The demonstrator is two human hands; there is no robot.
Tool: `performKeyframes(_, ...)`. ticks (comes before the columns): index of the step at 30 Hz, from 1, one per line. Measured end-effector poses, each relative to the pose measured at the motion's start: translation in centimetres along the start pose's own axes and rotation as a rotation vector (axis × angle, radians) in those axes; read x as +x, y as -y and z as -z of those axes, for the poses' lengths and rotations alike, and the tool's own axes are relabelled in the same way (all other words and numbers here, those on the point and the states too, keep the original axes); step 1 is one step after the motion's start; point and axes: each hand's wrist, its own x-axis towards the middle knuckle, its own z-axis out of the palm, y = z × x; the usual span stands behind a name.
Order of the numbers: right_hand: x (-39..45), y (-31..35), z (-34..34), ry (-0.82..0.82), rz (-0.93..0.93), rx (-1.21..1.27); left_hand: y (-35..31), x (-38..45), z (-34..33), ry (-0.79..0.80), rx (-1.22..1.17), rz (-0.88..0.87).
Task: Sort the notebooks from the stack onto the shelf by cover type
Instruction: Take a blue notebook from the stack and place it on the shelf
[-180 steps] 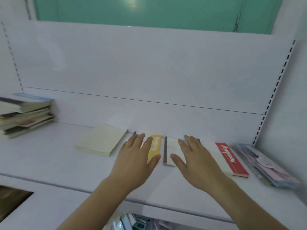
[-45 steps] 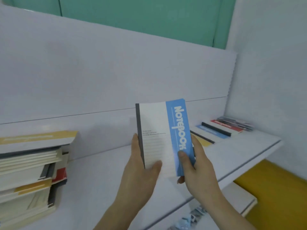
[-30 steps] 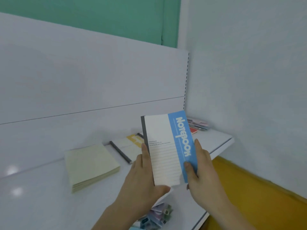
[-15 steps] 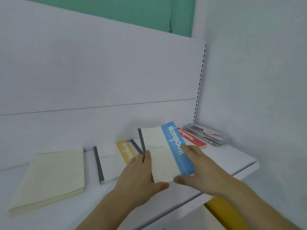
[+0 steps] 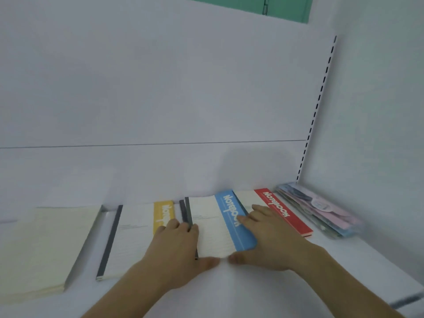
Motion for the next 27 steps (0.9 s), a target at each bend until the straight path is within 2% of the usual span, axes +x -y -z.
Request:
performKeyframes(5,1.6,-2.0,-1.0,-0.002,0.152,-0.077,-1.3,0.4,-0.1,0.054,0.021,0.095)
performKeyframes(10,2.9,-3.2,-1.6,-0.032,0.254,-0.116,-1.3,0.5,-0.4,0.103,-0.071,0.155)
performKeyframes(17,4.2,-2.7,-1.3,0.07,0.222,-0.008,-0.9,1.0,0.3,0.131,-0.178,0.179)
performKeyframes(27,4.7,-3.0,-0.4,0.102,0.182,0.137,-0.2,0.8,0.5,0.144,-0.198,0.143)
